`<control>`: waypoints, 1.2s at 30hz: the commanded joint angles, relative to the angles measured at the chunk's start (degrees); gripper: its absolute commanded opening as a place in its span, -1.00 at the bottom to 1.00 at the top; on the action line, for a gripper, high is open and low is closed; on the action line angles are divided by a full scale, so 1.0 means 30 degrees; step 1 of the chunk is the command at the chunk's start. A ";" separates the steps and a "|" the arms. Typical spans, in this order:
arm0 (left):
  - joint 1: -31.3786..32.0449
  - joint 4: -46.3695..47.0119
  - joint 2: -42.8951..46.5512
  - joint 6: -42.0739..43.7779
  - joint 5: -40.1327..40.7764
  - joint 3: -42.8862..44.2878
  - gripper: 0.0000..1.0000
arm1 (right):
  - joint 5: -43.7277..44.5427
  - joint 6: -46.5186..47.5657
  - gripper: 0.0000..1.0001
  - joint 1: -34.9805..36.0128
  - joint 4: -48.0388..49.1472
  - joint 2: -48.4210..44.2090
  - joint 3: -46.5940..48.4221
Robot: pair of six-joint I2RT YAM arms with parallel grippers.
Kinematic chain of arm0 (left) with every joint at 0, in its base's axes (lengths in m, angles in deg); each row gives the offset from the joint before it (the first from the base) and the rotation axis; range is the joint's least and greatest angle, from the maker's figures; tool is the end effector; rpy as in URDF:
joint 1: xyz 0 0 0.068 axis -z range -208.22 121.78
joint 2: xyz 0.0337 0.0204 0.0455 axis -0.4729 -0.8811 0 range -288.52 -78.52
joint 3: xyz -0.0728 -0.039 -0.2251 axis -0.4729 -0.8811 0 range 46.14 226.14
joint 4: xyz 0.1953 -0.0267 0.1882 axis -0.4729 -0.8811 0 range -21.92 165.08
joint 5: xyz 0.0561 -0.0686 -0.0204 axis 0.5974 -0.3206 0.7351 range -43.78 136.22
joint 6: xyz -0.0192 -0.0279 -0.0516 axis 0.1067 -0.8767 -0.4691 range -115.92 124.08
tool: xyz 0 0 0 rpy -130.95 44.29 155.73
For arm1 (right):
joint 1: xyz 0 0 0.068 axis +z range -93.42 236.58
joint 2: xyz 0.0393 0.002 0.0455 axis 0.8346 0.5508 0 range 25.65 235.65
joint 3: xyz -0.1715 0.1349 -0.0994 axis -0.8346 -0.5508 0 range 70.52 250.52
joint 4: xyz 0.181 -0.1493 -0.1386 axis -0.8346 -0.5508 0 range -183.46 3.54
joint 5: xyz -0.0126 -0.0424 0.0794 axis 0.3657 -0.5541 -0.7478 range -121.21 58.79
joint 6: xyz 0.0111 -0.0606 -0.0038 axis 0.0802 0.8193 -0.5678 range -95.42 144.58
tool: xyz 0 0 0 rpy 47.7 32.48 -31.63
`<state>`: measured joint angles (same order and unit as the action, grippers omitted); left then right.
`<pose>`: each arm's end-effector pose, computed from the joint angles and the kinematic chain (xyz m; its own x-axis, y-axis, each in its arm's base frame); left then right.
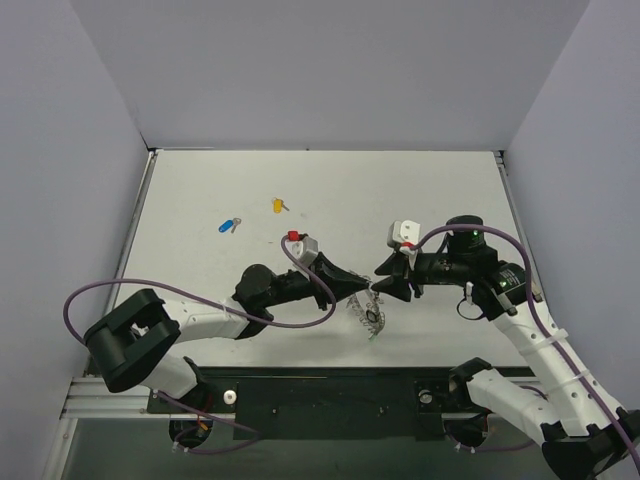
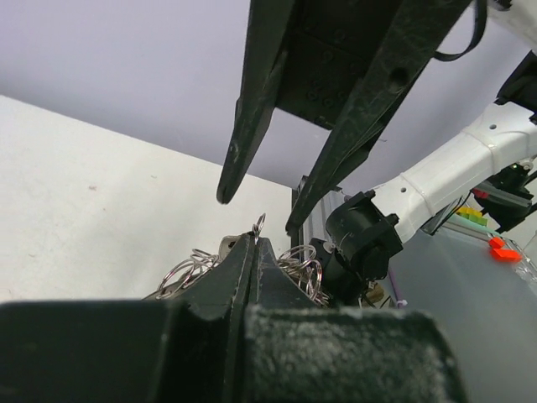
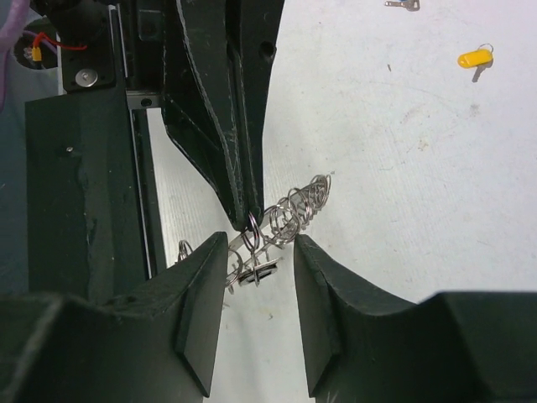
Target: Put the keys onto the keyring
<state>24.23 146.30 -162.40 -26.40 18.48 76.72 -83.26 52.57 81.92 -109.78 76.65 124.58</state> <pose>0.1698 -0.2564 0.2074 -0.3313 -0.3059 -0.8926 0.9324 0.0384 -0.3593 0.1875 0.1295 0.3301 0.1611 -0.2432 -0.9565 -0.9696 0.1416 -0.1993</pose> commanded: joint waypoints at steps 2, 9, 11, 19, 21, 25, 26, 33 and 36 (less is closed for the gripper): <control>-0.0109 0.5937 0.1123 0.1312 -0.0624 0.0263 -1.00 | -0.1983 0.0188 -0.34 -0.0303 0.0681 0.0049 -0.0354; -0.0197 0.5995 0.1181 0.1312 -0.0770 0.0292 -1.00 | -0.2921 0.0369 -0.38 -0.0274 0.0942 0.0225 -0.0472; -0.0226 0.5996 0.1182 0.1341 -0.0770 0.0263 -1.00 | -0.3184 0.0193 -0.42 -0.0274 0.1177 0.0255 -0.0530; -0.0285 0.5996 0.1269 0.1312 -0.0829 0.0263 -1.00 | -0.3099 0.0163 -0.51 -0.0274 0.1237 0.0431 -0.0853; -0.0285 0.5967 0.1269 0.1312 -0.0858 0.0292 -1.00 | -0.3011 0.0163 -0.51 -0.0274 0.1208 0.0518 -0.0853; -0.0285 0.5996 0.1357 0.1370 -0.0887 0.0292 -1.00 | -0.2923 0.0163 -0.53 -0.0303 0.1178 0.0577 -0.0853; -0.0285 0.5996 0.1328 0.1371 -0.0859 0.0263 -1.00 | -0.2923 0.0163 -0.56 -0.0303 0.1178 0.0548 -0.0824; -0.0343 0.5996 0.1386 0.1371 -0.0859 0.0263 -1.00 | -0.2835 0.0426 -0.67 -0.0391 0.0740 0.0606 -0.0853; -0.0343 0.5996 0.1415 0.1371 -0.0917 0.0263 -1.00 | -0.2776 0.0602 -0.67 -0.0420 0.0534 0.0606 -0.0853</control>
<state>23.70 146.93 -160.76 -22.66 16.14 76.72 -89.95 53.16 81.07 -108.05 78.20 122.42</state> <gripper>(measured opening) 0.017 0.165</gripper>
